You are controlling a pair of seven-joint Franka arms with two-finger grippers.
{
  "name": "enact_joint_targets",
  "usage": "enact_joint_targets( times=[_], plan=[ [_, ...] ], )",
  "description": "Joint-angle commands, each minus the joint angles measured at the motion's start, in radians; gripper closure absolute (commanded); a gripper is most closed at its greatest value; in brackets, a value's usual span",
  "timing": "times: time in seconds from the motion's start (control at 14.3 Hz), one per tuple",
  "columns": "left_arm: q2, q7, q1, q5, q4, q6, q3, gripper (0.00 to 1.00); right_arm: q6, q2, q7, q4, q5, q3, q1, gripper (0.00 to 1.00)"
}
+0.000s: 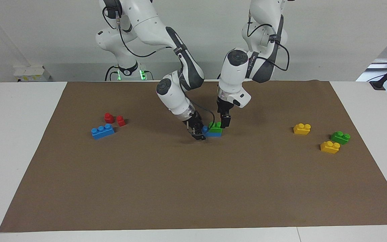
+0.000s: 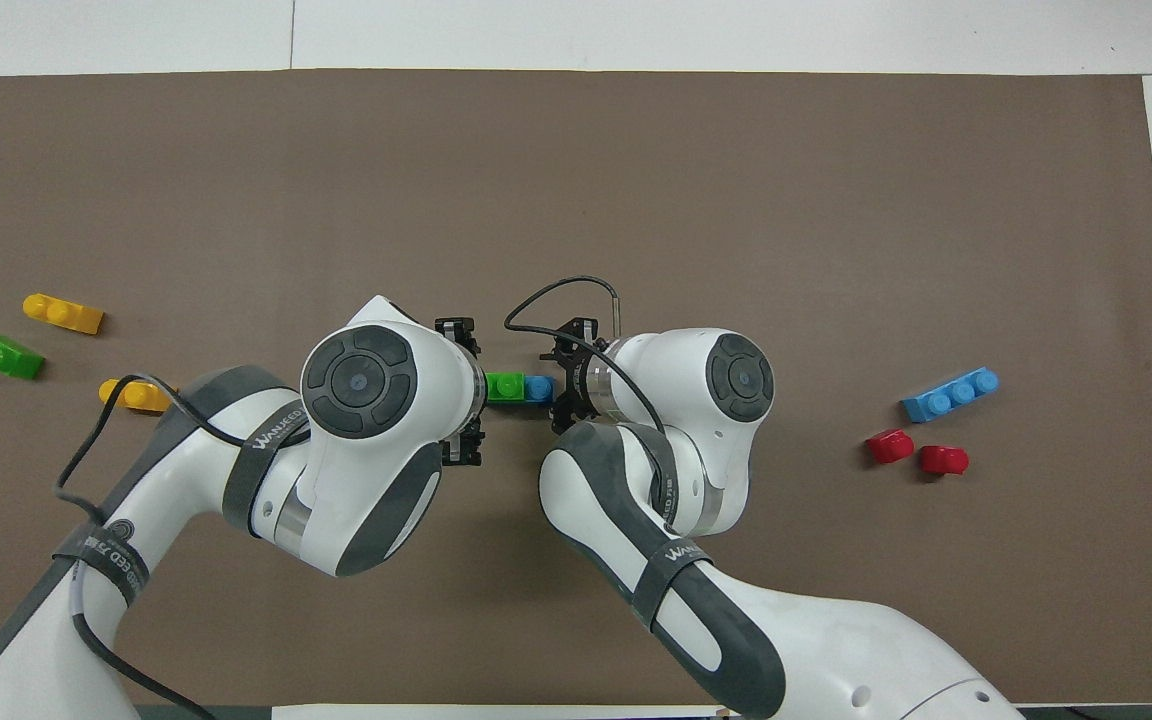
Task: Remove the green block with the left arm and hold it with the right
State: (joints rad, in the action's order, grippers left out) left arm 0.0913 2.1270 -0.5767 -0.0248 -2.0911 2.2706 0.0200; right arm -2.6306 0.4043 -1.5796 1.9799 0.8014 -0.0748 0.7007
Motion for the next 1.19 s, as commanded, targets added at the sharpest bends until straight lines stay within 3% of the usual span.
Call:
enact_joint_targets(
  times=[0.0,0.49,1.12],
  plan=[
    [-0.002,0.028,-0.025,-0.001,-0.027,0.044,-0.018,0.00,-0.028,-0.001,0.024,0.013,0.021,0.001,-0.009,1.00],
    [0.022,0.047,-0.028,0.002,-0.027,0.090,-0.018,0.00,-0.028,0.001,0.026,0.013,0.021,0.001,-0.029,1.00],
    [0.136,0.154,-0.054,0.071,0.062,0.099,-0.018,0.00,-0.031,0.001,0.026,0.013,0.022,0.001,-0.024,1.00]
  ],
)
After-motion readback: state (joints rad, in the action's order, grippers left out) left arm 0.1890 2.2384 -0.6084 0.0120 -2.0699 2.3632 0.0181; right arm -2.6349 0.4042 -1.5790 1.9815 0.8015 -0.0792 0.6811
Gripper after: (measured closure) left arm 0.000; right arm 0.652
